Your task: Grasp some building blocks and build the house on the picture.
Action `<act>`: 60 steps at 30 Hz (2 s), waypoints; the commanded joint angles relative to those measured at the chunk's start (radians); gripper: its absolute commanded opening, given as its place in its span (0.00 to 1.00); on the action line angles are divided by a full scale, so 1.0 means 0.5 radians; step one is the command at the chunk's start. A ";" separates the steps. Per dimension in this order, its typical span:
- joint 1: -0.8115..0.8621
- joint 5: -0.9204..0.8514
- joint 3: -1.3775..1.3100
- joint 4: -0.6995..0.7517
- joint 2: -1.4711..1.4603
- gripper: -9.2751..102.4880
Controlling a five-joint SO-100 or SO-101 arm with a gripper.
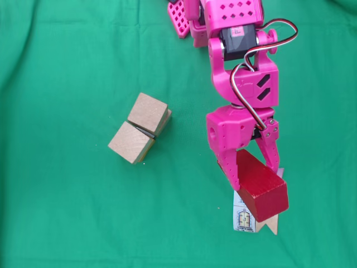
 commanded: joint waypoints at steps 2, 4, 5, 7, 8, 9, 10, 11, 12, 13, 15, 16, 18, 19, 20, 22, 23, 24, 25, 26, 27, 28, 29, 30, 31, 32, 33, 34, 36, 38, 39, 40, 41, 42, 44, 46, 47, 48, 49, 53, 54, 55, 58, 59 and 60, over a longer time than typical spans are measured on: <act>0.074 0.046 -0.147 0.114 0.052 0.30; 0.089 0.132 -0.221 0.261 0.052 0.30; 0.089 0.187 -0.273 0.347 0.052 0.30; 0.089 0.298 -0.383 0.525 0.040 0.30; 0.089 0.353 -0.433 0.601 0.015 0.30; 0.089 0.399 -0.485 0.672 -0.012 0.30; 0.089 0.439 -0.540 0.730 -0.040 0.30; 0.092 0.476 -0.598 0.776 -0.067 0.30; 0.092 0.512 -0.653 0.816 -0.098 0.30; 0.095 0.552 -0.699 0.853 -0.129 0.30; 0.120 0.653 -0.776 0.917 -0.190 0.30; 0.144 0.709 -0.807 0.945 -0.215 0.30; 0.190 0.810 -0.853 0.985 -0.239 0.30; 0.199 0.850 -0.859 0.997 -0.245 0.30; 0.209 0.877 -0.862 1.003 -0.255 0.30; 0.230 0.893 -0.865 1.003 -0.258 0.30; 0.249 0.893 -0.865 1.003 -0.258 0.30; 0.267 0.893 -0.865 1.003 -0.258 0.30; 0.276 0.893 -0.865 1.003 -0.255 0.30; 0.279 0.893 -0.868 1.000 -0.255 0.30; 0.279 0.893 -0.868 1.000 -0.249 0.30; 0.282 0.896 -0.868 1.000 -0.239 0.30; 0.285 0.896 -0.868 1.000 -0.230 0.30; 0.295 0.896 -0.868 1.000 -0.224 0.30; 0.319 0.896 -0.868 1.000 -0.224 0.30; 0.350 0.896 -0.868 1.000 -0.221 0.30; 0.383 0.896 -0.868 1.000 -0.221 0.30; 0.411 0.896 -0.868 1.000 -0.221 0.30; 0.445 0.896 -0.868 1.000 -0.221 0.30; 0.479 0.896 -0.868 1.003 -0.218 0.30; 0.503 0.896 -0.868 1.003 -0.215 0.30; 0.525 0.896 -0.868 1.003 -0.215 0.30; 0.543 0.896 -0.868 1.003 -0.212 0.30; 0.558 0.896 -0.868 1.003 -0.202 0.30; 0.589 0.896 -0.850 1.003 -0.150 0.30; 0.617 0.896 -0.825 1.006 -0.080 0.30; 0.626 0.896 -0.822 1.006 -0.043 0.30; 0.626 0.896 -0.822 1.009 -0.015 0.30; 0.626 0.896 -0.822 1.009 0.006 0.30; 0.650 0.896 -0.822 1.009 0.058 0.30; 0.672 0.896 -0.819 1.009 0.071 0.30; 0.696 0.896 -0.819 1.015 0.086 0.30; 0.733 0.896 -0.819 1.098 0.135 0.30; 0.746 0.896 -0.819 1.144 0.156 0.30; 0.758 0.896 -0.819 1.193 0.181 0.30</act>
